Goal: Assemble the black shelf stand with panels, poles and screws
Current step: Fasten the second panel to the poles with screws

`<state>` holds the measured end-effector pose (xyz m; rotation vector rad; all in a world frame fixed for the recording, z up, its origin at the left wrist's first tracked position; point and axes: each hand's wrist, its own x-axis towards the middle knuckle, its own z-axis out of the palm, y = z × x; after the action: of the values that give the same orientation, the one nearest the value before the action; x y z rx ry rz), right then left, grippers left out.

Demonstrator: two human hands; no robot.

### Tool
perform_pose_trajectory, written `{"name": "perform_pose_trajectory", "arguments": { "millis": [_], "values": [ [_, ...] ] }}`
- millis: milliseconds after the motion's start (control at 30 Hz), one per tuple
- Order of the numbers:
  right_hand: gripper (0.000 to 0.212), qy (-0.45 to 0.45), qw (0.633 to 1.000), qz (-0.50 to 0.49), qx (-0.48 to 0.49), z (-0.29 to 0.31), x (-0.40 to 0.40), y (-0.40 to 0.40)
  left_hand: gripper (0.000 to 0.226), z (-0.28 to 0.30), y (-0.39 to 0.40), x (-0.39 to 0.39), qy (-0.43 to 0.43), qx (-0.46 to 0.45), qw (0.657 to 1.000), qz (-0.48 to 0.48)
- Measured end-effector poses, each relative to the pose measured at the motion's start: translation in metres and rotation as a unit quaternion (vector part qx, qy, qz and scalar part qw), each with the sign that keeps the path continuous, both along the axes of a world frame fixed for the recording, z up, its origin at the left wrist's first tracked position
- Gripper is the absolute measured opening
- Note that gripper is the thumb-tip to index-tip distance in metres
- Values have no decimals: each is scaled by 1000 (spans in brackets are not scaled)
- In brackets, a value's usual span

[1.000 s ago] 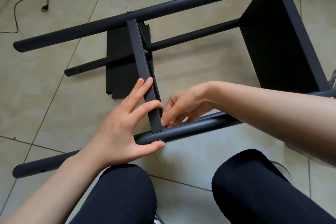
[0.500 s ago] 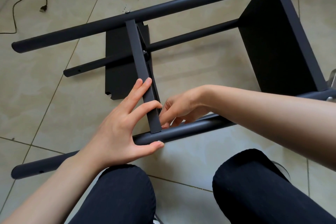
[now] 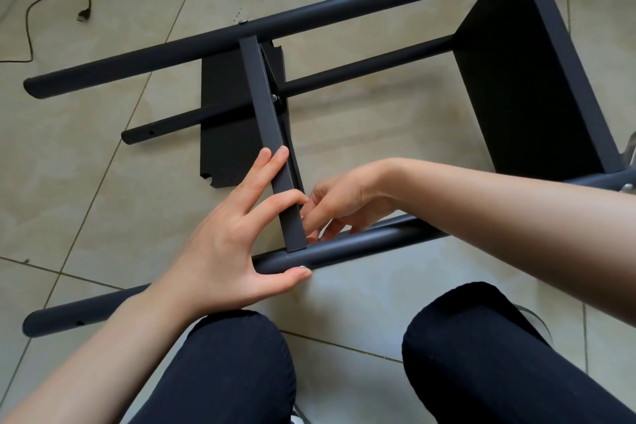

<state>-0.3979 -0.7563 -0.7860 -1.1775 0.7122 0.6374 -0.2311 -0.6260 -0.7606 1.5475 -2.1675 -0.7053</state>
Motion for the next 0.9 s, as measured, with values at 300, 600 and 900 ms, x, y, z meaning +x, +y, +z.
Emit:
{"name": "perform_pose_trajectory", "arguments": {
  "millis": [300,600,900],
  "values": [
    [21,7,1000,0,3,2,-2,-2,66,0,0,0,-1,2,1000,-2],
    [16,2,1000,-4,7,6,-4,-5,67,1,0,0,-4,5,1000,0],
    [22,-7,1000,5,-5,5,-3,-1,66,0,0,0,-3,2,1000,-3]
  ]
}}
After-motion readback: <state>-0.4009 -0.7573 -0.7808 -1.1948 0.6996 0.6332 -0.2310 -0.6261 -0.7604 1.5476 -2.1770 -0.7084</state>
